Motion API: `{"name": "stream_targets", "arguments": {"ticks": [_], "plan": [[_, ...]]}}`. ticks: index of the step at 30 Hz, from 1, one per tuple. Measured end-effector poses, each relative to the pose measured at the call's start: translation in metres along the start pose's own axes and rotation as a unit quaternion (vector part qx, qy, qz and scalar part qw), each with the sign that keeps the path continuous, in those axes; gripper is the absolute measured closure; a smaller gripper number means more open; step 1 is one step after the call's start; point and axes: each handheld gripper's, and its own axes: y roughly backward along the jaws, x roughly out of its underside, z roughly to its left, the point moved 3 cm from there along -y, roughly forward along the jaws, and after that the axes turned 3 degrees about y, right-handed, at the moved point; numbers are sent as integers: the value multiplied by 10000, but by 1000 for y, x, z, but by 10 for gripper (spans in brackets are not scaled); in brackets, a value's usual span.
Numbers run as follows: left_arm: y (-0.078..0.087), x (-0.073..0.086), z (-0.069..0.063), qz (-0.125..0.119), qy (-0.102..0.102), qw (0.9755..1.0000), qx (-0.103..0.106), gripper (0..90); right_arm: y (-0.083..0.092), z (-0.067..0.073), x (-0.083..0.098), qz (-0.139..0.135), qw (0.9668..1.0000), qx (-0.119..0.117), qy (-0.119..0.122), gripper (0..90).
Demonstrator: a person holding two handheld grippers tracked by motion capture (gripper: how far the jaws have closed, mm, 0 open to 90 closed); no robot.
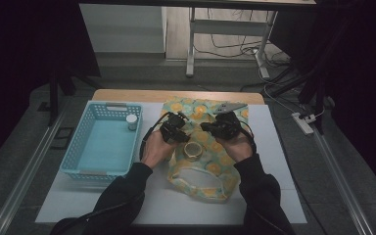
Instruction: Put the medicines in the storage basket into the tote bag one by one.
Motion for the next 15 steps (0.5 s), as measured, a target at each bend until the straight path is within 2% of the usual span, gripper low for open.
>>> {"name": "stream_targets", "arguments": {"ticks": [3, 10, 15], "plan": [[4, 1, -2, -37, -27, 10000, 61, 620, 1, 0, 0, -12, 10000, 2, 0, 900], [13, 8, -7, -160, -71, 9992, 350, 495, 1, -1, 0, -15, 10000, -5, 0, 900], [21, 13, -10, -294, -176, 9971, 674, 404, 1, 0, 0, -5, 10000, -8, 0, 900]]}}
